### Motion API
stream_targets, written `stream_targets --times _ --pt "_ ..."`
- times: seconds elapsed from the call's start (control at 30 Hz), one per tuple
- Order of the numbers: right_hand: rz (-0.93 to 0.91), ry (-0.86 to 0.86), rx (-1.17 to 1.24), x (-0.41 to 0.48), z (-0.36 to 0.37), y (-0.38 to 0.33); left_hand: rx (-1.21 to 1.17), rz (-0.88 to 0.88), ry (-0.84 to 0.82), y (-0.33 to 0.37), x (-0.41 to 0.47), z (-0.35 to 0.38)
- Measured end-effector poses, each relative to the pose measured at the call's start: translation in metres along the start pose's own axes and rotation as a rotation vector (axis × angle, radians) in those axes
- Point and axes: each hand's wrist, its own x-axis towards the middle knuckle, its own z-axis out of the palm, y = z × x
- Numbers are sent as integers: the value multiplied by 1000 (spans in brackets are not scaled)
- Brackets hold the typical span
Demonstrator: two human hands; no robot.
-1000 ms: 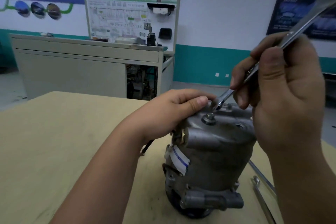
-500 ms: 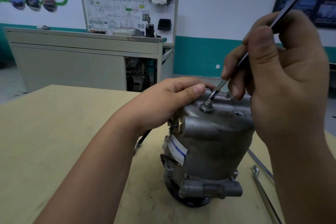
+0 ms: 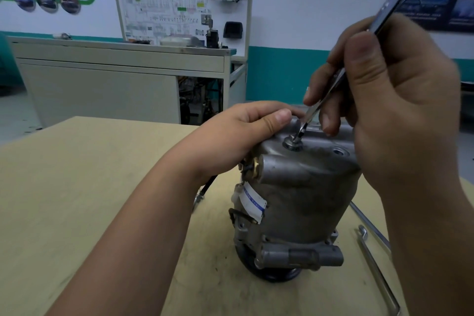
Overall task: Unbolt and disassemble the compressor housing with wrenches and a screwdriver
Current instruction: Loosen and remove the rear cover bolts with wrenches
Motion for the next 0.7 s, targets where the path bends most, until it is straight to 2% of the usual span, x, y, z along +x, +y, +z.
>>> stream_targets --times 0.13,0.37,0.5,0.7 --pt "48 40 -1 0 -2 2 -13 2 -3 -1 0 0" --pt "207 86 149 2 -4 4 -38 5 9 -1 0 1" --pt "257 43 94 4 -3 3 -16 -11 10 -1 0 0" --pt "260 87 12 5 0 4 -4 -25 13 1 -1 1"
